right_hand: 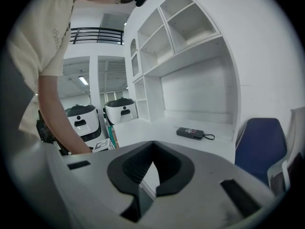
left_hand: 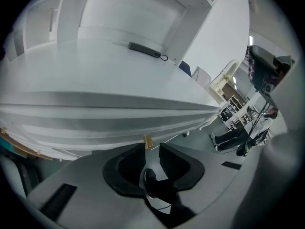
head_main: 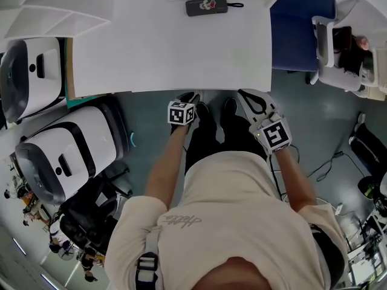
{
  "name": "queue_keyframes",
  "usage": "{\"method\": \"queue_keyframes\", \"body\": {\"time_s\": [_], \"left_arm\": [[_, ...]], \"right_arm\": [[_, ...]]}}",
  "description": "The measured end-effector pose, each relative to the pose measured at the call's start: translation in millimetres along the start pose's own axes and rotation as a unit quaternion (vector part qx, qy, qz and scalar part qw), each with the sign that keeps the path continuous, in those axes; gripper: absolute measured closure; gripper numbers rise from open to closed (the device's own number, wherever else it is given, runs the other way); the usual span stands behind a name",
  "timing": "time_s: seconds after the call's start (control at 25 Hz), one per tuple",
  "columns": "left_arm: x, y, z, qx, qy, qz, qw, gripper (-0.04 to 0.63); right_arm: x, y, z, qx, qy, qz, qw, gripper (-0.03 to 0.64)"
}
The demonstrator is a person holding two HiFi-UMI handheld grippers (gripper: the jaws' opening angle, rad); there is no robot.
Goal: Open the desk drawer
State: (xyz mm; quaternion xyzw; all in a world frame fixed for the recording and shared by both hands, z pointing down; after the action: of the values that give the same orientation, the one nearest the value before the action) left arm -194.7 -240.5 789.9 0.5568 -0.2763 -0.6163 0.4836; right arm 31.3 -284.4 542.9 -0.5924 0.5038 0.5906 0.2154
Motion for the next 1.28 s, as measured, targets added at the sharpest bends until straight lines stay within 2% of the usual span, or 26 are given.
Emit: {"method": "queue_keyframes", "body": {"time_s": [0.36, 0.56, 1.08, 1.28], "left_arm": [[2.6, 24.0, 0.5, 0.006, -0.035, 0.020, 0.9992, 0.500], [3.9, 35.1, -0.3, 0.018, -0.025, 0.038, 0.9988, 0.500], [4.0, 36.7, -2.2, 0.018, -0.037, 0.042, 0.9983, 0.518], [-1.1, 34.2, -4.0, 0.016, -0.031, 0.047, 0.9983, 0.520]], "right_arm": [[-12.6, -2.5, -15.8, -0.005, 0.021, 0.021, 1.000, 0.620], [-13.1, 1.5, -24.7, -0.001, 0.024, 0.020, 1.000, 0.620], [-21.0, -4.0, -33.5, 0.016, 0.030, 0.024, 0.999, 0.620], [-25.4, -8.2, -32.9, 0.023, 0.028, 0.023, 0.999, 0.619]]}}
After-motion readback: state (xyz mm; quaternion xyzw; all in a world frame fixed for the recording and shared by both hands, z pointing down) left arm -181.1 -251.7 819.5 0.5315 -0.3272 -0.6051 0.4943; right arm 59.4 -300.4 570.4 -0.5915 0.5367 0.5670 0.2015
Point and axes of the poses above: the fingertips, and each gripper's own axes: y forward along the fingers, z to its left, x out of its top, the point moved 6 cm from there along -y, backward along the fingers, and after that the axes turned 10 degrees about x, right-handed, at the moved point
